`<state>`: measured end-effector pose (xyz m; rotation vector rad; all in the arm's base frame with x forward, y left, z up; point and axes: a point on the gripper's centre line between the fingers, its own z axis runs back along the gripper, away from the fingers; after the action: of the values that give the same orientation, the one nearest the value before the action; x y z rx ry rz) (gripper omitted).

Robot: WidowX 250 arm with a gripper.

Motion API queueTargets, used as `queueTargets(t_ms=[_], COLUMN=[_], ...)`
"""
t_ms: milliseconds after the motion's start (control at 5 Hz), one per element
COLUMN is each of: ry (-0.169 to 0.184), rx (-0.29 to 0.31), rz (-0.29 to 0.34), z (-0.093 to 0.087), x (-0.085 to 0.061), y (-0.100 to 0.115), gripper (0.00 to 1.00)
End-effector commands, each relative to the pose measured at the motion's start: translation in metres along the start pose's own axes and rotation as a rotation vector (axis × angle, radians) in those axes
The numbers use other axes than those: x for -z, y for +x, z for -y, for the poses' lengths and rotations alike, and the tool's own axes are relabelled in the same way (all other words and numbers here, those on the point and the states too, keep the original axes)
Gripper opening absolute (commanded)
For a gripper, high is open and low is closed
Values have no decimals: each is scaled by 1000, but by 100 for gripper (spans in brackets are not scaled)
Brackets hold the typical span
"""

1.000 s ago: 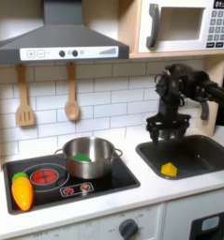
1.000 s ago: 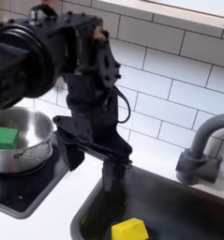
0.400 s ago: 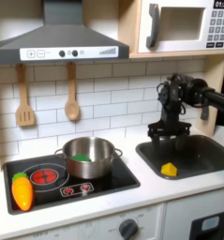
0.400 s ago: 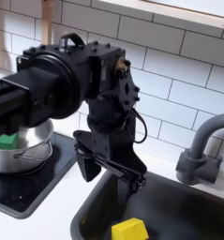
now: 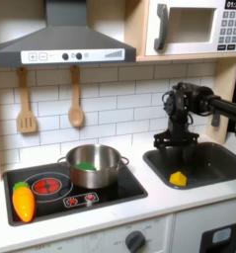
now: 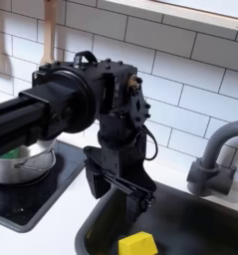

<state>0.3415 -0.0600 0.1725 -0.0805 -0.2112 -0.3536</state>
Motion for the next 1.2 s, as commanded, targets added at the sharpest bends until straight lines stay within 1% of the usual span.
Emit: queueTargets(t_ms=[0,200,400,600,800,1000], ry=[-33,-31,-7,-25,-20,-21], rx=[34,66,46,57,49,44], rz=[14,24,48,24,24,24], z=[1,6,-5,-1,-5,-5], x=[2,1,-4,6,5,5], y=[1,2,-1,0,-1,-1], gripper=[100,100,100,100,100,100])
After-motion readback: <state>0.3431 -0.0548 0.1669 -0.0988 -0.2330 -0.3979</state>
